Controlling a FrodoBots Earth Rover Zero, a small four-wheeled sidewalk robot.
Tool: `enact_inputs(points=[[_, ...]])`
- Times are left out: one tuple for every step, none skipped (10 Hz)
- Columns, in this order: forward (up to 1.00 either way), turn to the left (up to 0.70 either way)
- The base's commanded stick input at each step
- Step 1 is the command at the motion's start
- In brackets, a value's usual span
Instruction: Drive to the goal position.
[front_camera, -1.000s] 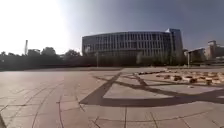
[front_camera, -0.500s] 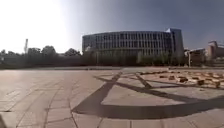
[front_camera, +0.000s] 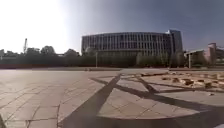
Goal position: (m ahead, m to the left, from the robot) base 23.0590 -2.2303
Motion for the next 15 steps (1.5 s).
enact_inputs(points=[[0.7,0.0],[0.7,0.0],[0.7,0.0],[0.7,0.0],[0.7,0.0],[0.7,0.0],[0.7,0.0],[0.7,0.0],[0.7,0.0],[0.7,0.0],[0.7,0.0],[0.7,0.0],[0.7,0.0],[0.7,0.0],[0.7,0.0]])
